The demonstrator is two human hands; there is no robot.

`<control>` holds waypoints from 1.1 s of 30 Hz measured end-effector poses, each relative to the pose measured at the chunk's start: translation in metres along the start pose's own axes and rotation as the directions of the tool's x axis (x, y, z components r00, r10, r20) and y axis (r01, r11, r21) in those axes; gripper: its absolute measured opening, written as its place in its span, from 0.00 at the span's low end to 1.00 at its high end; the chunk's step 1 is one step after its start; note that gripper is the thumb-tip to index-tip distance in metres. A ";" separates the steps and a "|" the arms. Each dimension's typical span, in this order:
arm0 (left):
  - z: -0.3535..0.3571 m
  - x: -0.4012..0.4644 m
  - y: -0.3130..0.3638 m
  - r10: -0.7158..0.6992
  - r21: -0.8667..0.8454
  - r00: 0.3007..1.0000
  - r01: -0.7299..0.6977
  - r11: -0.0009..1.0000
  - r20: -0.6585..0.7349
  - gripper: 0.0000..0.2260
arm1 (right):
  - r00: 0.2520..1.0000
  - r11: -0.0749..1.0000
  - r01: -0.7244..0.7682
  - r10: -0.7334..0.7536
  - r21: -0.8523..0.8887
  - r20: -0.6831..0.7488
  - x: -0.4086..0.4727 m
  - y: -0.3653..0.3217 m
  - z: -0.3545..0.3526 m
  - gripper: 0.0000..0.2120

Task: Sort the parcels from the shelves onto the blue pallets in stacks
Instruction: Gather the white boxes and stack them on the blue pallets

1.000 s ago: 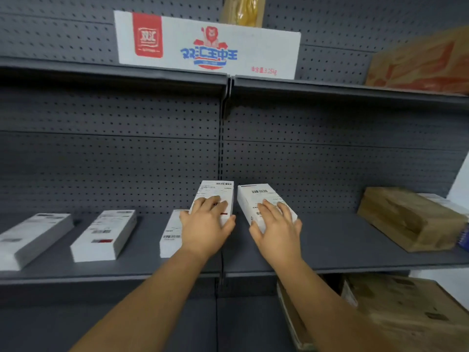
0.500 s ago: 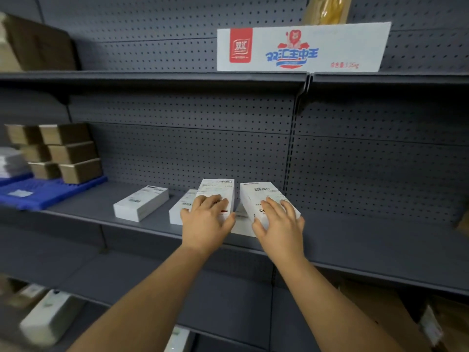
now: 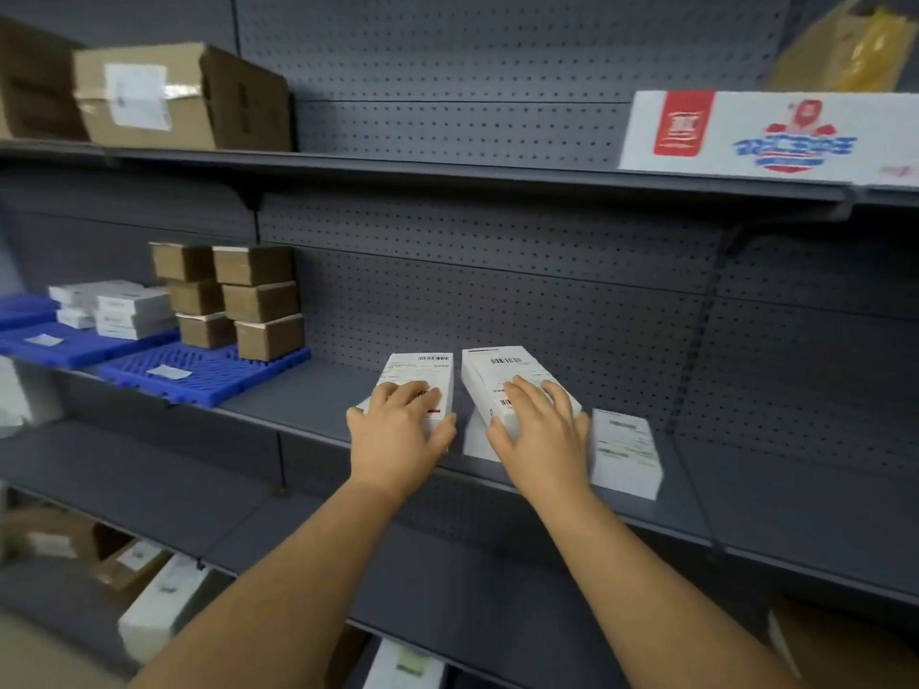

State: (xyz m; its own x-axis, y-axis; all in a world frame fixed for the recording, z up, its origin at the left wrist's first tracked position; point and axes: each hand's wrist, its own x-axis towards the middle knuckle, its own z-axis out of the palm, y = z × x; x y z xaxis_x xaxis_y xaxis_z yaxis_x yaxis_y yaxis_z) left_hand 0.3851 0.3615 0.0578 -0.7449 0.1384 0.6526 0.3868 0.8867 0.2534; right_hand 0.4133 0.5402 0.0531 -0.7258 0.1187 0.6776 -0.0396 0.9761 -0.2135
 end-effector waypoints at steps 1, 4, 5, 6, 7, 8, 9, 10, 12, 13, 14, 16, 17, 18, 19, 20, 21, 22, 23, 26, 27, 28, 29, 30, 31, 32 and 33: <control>-0.007 0.003 -0.019 -0.018 0.014 1.000 0.018 1.000 0.020 0.20 | 1.000 1.000 0.000 0.000 0.004 0.006 0.003 -0.017 0.007 0.25; -0.029 0.008 -0.073 -0.041 0.038 0.999 0.040 0.998 0.021 0.20 | 1.000 1.000 0.002 -0.003 0.030 0.022 0.008 -0.068 0.028 0.26; -0.035 0.010 -0.089 -0.048 0.049 0.999 0.047 0.998 0.019 0.21 | 0.999 0.999 0.014 -0.015 0.037 0.035 0.010 -0.085 0.036 0.26; -0.041 0.011 -0.105 -0.059 0.056 0.998 0.057 0.997 0.017 0.21 | 0.998 0.999 0.026 -0.029 0.047 0.050 0.012 -0.101 0.042 0.26; -0.046 0.012 -0.120 -0.070 0.059 0.997 0.070 0.996 0.011 0.21 | 0.997 0.998 0.038 -0.042 0.057 0.059 0.014 -0.117 0.049 0.26; -0.050 0.013 -0.135 -0.082 0.062 0.997 0.082 0.995 0.001 0.21 | 0.997 0.996 0.052 -0.056 0.066 0.061 0.018 -0.133 0.056 0.25; -0.053 0.015 -0.150 -0.093 0.066 0.996 0.094 0.993 -0.015 0.21 | 0.996 0.995 0.067 -0.071 0.074 0.058 0.022 -0.148 0.063 0.25; -0.056 0.015 -0.165 -0.104 0.070 0.994 0.106 0.992 -0.033 0.21 | 0.995 0.993 0.082 -0.087 0.086 0.057 0.027 -0.162 0.070 0.24; -0.061 0.014 -0.192 -0.123 0.080 0.990 0.128 0.989 -0.064 0.20 | 0.991 0.987 0.109 -0.116 0.116 0.058 0.034 -0.190 0.083 0.24; -0.063 0.012 -0.205 -0.134 0.086 0.988 0.140 0.986 -0.071 0.19 | 0.990 0.984 0.120 -0.129 0.132 0.062 0.036 -0.204 0.090 0.24; -0.065 0.011 -0.218 -0.149 0.091 0.986 0.155 0.984 -0.073 0.19 | 0.987 0.980 0.132 -0.143 0.146 0.069 0.039 -0.217 0.098 0.24; -0.070 0.011 -0.246 -0.182 0.111 0.981 0.189 0.976 -0.071 0.19 | 0.980 0.975 0.157 -0.174 0.160 0.096 0.044 -0.241 0.114 0.24; -0.073 0.011 -0.259 -0.197 0.124 0.978 0.205 0.971 -0.071 0.19 | 0.976 0.972 0.168 -0.188 0.164 0.113 0.047 -0.253 0.122 0.24; -0.075 0.012 -0.273 -0.210 0.135 0.975 0.218 0.966 -0.073 0.19 | 0.972 0.969 0.178 -0.200 0.169 0.125 0.051 -0.264 0.131 0.24; -0.077 0.013 -0.286 -0.219 0.146 0.973 0.228 0.963 -0.078 0.19 | 0.969 0.967 0.187 -0.211 0.176 0.132 0.054 -0.276 0.140 0.24; -0.078 0.014 -0.299 -0.226 0.159 0.971 0.237 0.959 -0.083 0.19 | 0.966 0.963 0.194 -0.221 0.186 0.136 0.058 -0.287 0.149 0.24; -0.079 0.017 -0.312 -0.230 0.173 0.969 0.243 0.955 -0.092 0.19 | 0.963 0.958 0.201 -0.231 0.203 0.140 0.062 -0.298 0.158 0.24; -0.079 0.021 -0.326 -0.232 0.185 0.967 0.248 0.951 -0.103 0.19 | 0.960 0.953 0.207 -0.241 0.222 0.141 0.066 -0.309 0.167 0.24; -0.080 0.025 -0.338 -0.235 0.192 0.965 0.254 0.948 -0.116 0.19 | 0.959 0.947 0.213 -0.250 0.242 0.135 0.070 -0.319 0.176 0.24; -0.081 0.040 -0.373 -0.247 0.201 0.958 0.273 0.941 -0.146 0.18 | 0.958 0.929 0.229 -0.268 0.289 0.103 0.085 -0.346 0.199 0.24; -0.082 0.045 -0.384 -0.243 0.206 0.957 0.273 0.940 -0.158 0.18 | 0.959 0.926 0.227 -0.267 0.302 0.097 0.092 -0.356 0.207 0.24; -0.082 0.050 -0.393 -0.240 0.204 0.956 0.272 0.940 -0.171 0.19 | 0.960 0.923 0.223 -0.263 0.314 0.091 0.097 -0.365 0.212 0.24; -0.083 0.055 -0.402 -0.239 0.203 0.954 0.274 0.940 -0.183 0.20 | 0.962 0.919 0.223 -0.262 0.324 0.082 0.102 -0.372 0.217 0.25; -0.082 0.061 -0.412 -0.245 0.204 0.952 0.281 0.938 -0.186 0.20 | 0.962 0.916 0.226 -0.263 0.333 0.070 0.109 -0.381 0.224 0.25; -0.082 0.066 -0.422 -0.251 0.205 0.950 0.287 0.936 -0.187 0.21 | 0.963 0.912 0.231 -0.265 0.338 0.058 0.114 -0.388 0.231 0.25; -0.081 0.071 -0.430 -0.256 0.205 0.949 0.292 0.934 -0.186 0.21 | 0.962 0.912 0.234 -0.266 0.338 0.053 0.119 -0.394 0.237 0.24; -0.080 0.075 -0.438 -0.263 0.203 0.947 0.298 0.933 -0.183 0.20 | 0.962 0.913 0.234 -0.267 0.333 0.057 0.123 -0.399 0.243 0.24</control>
State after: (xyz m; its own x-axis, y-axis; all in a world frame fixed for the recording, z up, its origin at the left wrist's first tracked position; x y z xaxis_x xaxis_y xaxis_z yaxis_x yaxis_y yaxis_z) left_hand 0.2035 -0.0517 0.0531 -0.7083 -0.1830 0.6818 0.0282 0.9577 0.2863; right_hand 0.1734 0.1207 0.0505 -0.7269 -0.1572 0.6685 -0.4350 0.8587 -0.2711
